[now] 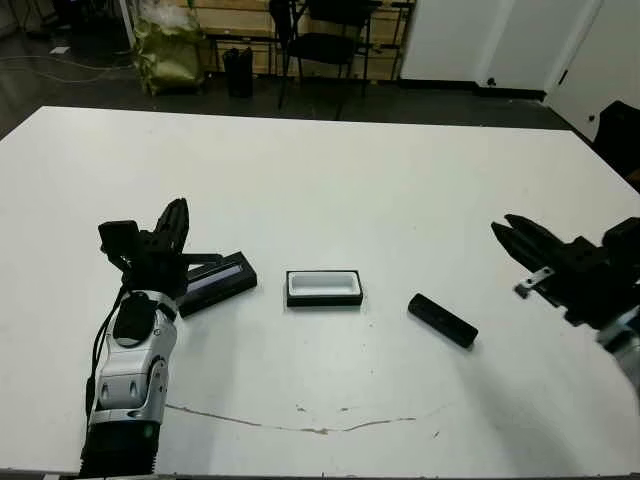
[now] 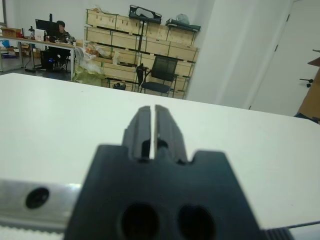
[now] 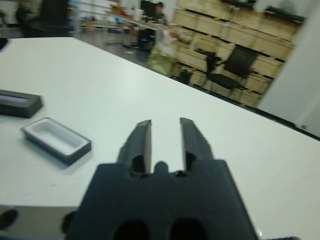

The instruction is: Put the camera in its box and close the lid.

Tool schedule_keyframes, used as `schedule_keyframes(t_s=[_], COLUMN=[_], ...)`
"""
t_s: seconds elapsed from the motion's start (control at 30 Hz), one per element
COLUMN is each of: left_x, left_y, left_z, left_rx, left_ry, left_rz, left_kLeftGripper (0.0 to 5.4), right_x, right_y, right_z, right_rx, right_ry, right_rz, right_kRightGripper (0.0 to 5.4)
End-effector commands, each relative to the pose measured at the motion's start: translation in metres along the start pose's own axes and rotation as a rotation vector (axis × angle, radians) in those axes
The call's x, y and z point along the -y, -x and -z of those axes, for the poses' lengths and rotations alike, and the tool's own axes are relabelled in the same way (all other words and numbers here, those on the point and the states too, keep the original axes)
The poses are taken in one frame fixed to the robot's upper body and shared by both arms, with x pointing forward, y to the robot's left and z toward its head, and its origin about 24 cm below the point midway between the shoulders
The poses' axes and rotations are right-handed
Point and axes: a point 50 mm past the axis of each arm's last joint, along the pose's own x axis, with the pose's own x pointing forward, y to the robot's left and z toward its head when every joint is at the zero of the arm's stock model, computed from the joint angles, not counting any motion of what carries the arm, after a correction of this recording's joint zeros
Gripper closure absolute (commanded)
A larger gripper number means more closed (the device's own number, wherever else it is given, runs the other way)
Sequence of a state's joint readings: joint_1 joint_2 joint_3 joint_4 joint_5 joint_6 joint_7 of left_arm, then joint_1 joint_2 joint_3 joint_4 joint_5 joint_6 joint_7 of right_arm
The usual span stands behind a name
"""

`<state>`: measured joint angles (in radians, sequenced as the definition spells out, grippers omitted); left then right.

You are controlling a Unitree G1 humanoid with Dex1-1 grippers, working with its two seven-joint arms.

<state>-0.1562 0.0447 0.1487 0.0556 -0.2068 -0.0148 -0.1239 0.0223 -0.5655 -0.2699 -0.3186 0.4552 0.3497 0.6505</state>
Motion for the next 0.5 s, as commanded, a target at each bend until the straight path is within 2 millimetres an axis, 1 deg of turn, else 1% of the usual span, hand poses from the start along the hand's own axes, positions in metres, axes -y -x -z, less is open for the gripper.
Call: schedule_keyframes(t_s=[0.03, 0.13, 0.27, 0.4, 0.5], left_x=[-0.003, -0.003, -0.003, -0.003, -0.003], left_y=[0.002, 0.002, 0.002, 0.002, 0.002], left_z=[0.005, 0.005, 0.005, 0.005, 0.006], left_rx=[-0.03, -0.034, -0.025, -0.028, -0.03], left_ry=[-0.005, -0.003, -0.008, -0.019, -0.014], left_rz=[-0.006, -0.007, -0.005, -0.007, -0.01], left_kLeftGripper=[5.4, 5.4, 5.4, 5.4, 5.4], right_x=[0.003, 0.005, 0.007, 0.004, 0.0], right_y=[0.006, 0.009, 0.012, 0.015, 0.014], right_z=[0.005, 0.008, 0.012, 0.021, 0.03], right_rx=[-0.031, -0.027, -0.039, -0.073, -0.064], right_ry=[-0.085, -0.107, -0.094, -0.105, -0.118], right_rz=[-0.084, -0.171, -0.271, -0.299, -0.297], right_kRightGripper=[3.72, 3.06, 2.14, 1.28, 0.58])
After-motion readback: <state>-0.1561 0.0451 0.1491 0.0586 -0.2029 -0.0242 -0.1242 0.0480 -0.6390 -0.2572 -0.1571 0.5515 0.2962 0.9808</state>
